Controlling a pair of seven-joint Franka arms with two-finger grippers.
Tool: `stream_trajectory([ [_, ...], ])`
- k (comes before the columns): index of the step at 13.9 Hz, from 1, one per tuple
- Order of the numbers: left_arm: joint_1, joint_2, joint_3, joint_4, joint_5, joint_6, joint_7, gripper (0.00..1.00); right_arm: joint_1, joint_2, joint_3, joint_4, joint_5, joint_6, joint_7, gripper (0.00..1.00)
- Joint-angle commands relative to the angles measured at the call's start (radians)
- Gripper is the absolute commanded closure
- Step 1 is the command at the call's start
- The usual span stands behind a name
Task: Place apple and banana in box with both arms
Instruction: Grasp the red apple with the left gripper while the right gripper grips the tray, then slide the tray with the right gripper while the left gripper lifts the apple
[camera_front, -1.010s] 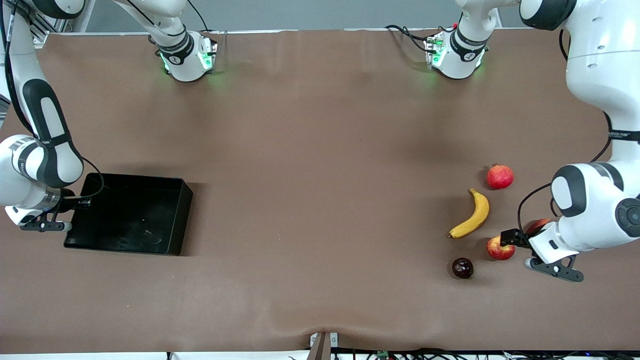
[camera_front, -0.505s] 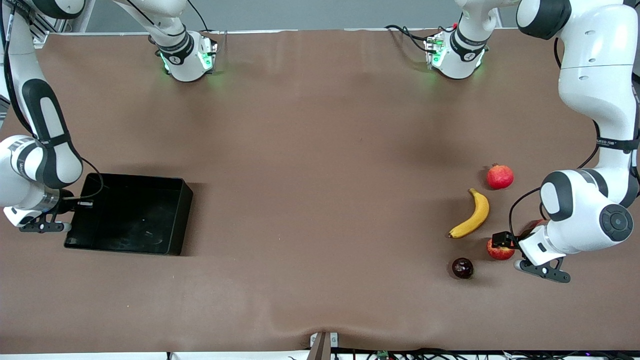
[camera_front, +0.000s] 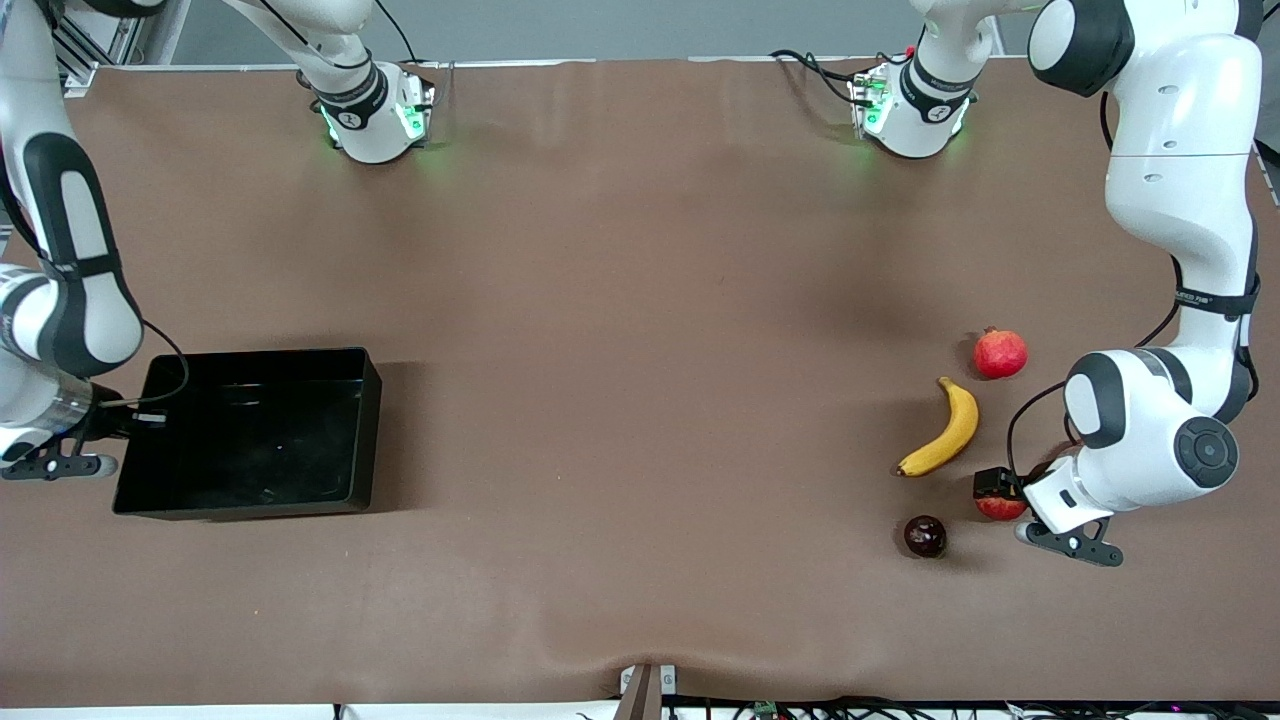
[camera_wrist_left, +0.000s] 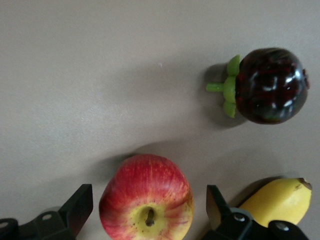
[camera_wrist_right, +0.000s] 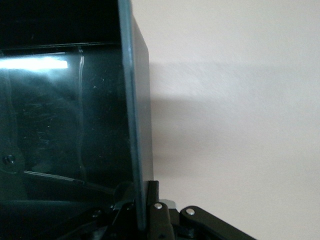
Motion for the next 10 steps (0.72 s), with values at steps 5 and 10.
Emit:
stream_trajectory([
  [5, 0.01, -0.007, 0.009, -0.062, 0.029, 0.033, 0.023, 0.05, 0.135, -0.074, 0.042, 0.083, 0.112, -0.206, 0.142, 1.0],
  [10, 0.01, -0.047, 0.006, -0.071, 0.052, 0.022, 0.014, 1.0, 0.341, -0.091, 0.042, 0.079, 0.112, -0.262, 0.388, 1.0],
])
